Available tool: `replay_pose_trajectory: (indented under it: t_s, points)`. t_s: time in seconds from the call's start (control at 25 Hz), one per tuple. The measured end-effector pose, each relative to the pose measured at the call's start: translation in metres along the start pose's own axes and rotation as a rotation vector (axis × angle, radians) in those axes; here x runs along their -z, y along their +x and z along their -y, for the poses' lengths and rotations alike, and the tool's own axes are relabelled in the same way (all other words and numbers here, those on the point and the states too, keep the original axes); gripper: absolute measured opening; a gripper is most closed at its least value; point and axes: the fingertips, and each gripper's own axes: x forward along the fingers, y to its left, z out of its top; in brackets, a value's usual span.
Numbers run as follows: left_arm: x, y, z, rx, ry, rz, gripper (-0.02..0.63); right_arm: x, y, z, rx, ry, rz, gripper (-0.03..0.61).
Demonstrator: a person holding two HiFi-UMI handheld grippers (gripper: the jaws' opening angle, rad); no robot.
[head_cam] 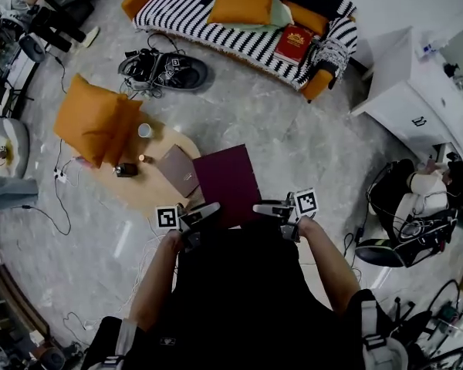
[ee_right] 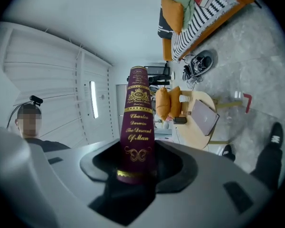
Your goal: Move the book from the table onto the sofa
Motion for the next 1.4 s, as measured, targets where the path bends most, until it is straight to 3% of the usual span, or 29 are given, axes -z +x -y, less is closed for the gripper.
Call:
replay_pose_trajectory:
  t_s: [0.24,0.72,1.04,1.4]
  points:
    - [0.005,0.056,-0.001,-0.017,0.007,-0.046,0.225,-0.016,-0.052,-0.003,-0.008,-0.007,0.050,0.225]
    - [-0.023,0.092,-0.008,0.013,-0.021,-0.080,0.225,-0.047,-0.073,0.001,0.031,-0.010,0.171,0.225]
    - [-0.088,0.140,-0.023,0.052,-0.056,-0.081,0.226,-0.105,-0.084,0.008,0.125,-0.010,0.272,0.225]
    - [-0.176,0.181,-0.027,0.072,0.002,-0.143,0.232,-0.185,-0.075,0.016,0.177,-0.025,0.393,0.224]
